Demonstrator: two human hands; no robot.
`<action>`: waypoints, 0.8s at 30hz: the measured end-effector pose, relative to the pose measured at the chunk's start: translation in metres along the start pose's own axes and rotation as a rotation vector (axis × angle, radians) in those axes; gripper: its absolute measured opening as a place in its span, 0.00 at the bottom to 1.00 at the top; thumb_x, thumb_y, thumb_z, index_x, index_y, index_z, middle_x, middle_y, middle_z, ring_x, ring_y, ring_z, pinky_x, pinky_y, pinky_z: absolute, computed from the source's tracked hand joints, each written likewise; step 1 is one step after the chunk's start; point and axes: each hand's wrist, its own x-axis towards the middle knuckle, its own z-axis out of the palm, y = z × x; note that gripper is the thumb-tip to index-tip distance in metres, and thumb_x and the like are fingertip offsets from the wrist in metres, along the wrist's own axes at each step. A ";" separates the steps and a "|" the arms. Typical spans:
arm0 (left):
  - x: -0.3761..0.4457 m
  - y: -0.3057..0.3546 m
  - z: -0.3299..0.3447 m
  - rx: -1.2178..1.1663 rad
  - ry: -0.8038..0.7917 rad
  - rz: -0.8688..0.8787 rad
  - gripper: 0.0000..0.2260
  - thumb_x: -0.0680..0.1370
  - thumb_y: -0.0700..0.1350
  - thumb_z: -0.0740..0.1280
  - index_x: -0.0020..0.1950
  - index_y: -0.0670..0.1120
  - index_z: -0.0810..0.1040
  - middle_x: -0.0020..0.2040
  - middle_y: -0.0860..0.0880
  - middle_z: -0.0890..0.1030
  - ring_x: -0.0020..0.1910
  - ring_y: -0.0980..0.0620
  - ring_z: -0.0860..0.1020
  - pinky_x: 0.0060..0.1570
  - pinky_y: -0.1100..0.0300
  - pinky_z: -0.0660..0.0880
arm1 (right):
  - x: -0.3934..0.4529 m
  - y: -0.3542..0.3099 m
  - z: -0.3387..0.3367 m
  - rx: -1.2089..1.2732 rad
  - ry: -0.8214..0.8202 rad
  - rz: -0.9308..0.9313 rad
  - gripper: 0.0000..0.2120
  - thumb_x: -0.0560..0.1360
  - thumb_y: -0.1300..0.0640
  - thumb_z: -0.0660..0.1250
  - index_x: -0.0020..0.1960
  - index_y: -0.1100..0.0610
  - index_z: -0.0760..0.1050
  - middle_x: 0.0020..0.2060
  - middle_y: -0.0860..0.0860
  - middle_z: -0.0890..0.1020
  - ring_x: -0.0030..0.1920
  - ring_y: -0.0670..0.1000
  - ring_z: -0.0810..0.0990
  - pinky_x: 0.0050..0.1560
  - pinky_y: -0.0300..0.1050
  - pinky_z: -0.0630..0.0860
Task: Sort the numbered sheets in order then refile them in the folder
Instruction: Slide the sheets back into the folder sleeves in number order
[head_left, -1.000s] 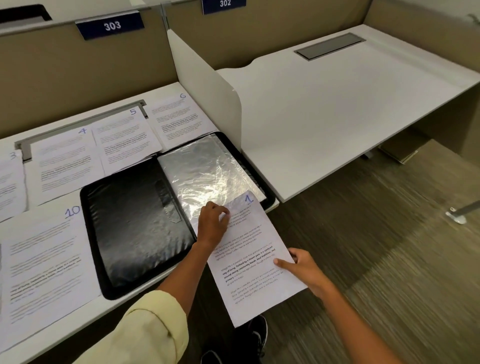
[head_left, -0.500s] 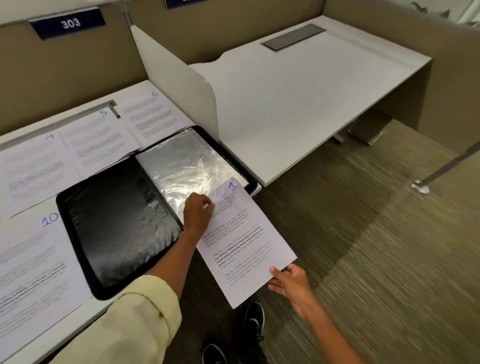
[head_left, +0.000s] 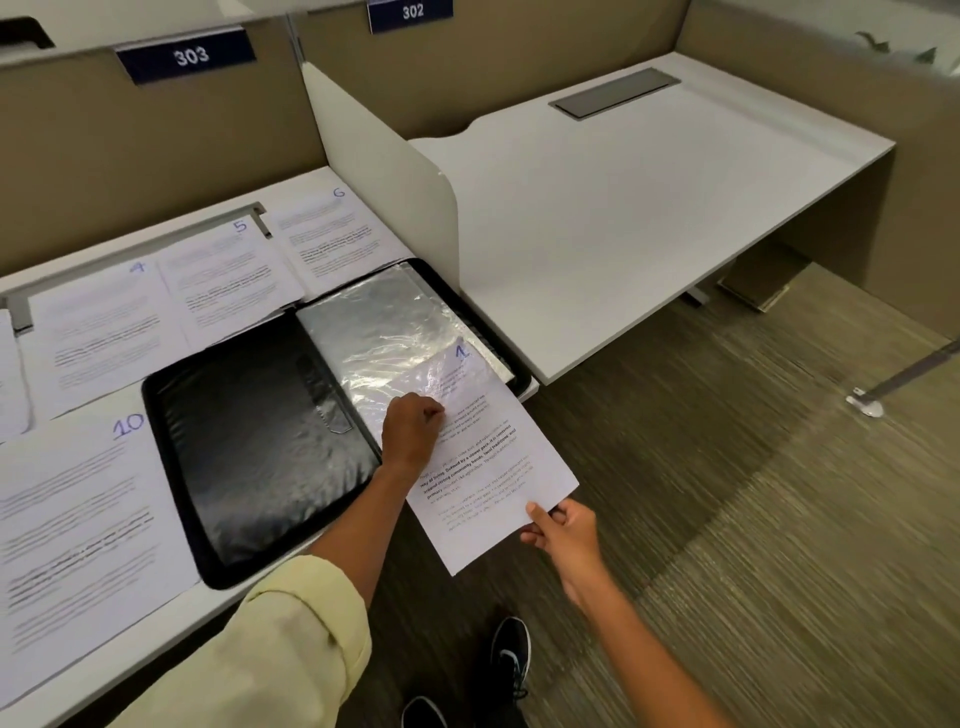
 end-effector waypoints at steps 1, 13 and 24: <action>0.001 -0.001 0.000 0.004 -0.008 -0.002 0.04 0.75 0.39 0.72 0.48 0.43 0.86 0.45 0.46 0.84 0.48 0.46 0.77 0.46 0.58 0.71 | 0.004 -0.006 0.007 -0.004 -0.005 -0.007 0.06 0.79 0.65 0.67 0.55 0.59 0.78 0.49 0.53 0.86 0.44 0.53 0.85 0.43 0.45 0.82; -0.021 -0.039 -0.007 0.083 0.046 0.065 0.07 0.74 0.47 0.74 0.50 0.47 0.83 0.47 0.50 0.75 0.47 0.51 0.70 0.44 0.57 0.70 | 0.011 0.000 0.001 -0.062 -0.159 0.024 0.08 0.76 0.62 0.71 0.54 0.62 0.80 0.44 0.58 0.86 0.42 0.55 0.85 0.46 0.48 0.82; -0.018 -0.041 -0.009 -0.018 0.068 -0.020 0.02 0.75 0.43 0.73 0.46 0.48 0.84 0.44 0.53 0.77 0.46 0.52 0.73 0.46 0.58 0.72 | 0.021 -0.008 0.019 -0.066 -0.092 0.048 0.06 0.77 0.62 0.69 0.53 0.61 0.80 0.43 0.58 0.86 0.41 0.52 0.84 0.42 0.42 0.80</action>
